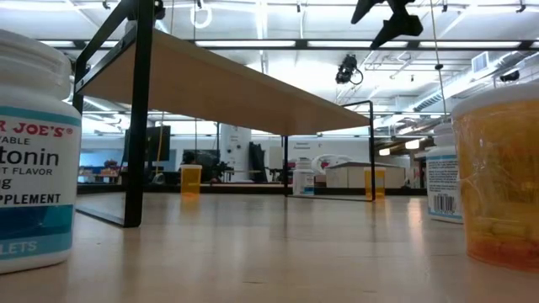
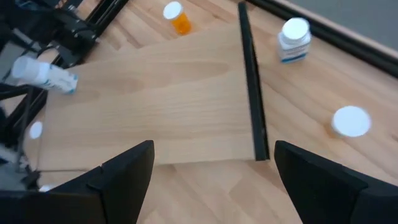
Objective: Pick and place medicine bottles onto shelf by color
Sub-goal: Put the white pill bottle on the shelf, then put the orange pill bottle on the shelf
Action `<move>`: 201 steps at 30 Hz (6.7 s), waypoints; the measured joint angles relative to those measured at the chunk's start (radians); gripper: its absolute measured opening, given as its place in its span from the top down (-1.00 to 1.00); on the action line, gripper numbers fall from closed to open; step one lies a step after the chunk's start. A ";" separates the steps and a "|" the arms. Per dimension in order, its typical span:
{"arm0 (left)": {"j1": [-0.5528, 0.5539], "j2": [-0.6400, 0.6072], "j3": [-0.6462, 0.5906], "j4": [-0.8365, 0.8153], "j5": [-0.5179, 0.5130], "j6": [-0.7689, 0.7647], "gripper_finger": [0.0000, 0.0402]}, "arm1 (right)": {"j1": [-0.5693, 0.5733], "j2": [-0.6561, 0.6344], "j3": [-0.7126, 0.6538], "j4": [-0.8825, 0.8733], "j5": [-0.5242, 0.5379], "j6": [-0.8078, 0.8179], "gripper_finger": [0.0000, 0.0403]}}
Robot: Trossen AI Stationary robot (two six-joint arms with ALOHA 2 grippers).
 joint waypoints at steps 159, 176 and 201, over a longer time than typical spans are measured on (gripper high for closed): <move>-0.033 0.026 0.626 0.098 -0.269 0.039 -0.76 | 0.080 0.234 -0.090 0.156 0.171 -0.296 -0.23; -0.123 0.026 0.626 0.002 -0.252 0.040 -0.76 | 0.151 0.233 0.141 -0.037 0.167 -0.161 -0.54; -0.410 0.026 0.314 0.003 -0.276 -0.846 -0.76 | 0.767 0.372 0.180 0.157 0.132 -0.253 -0.54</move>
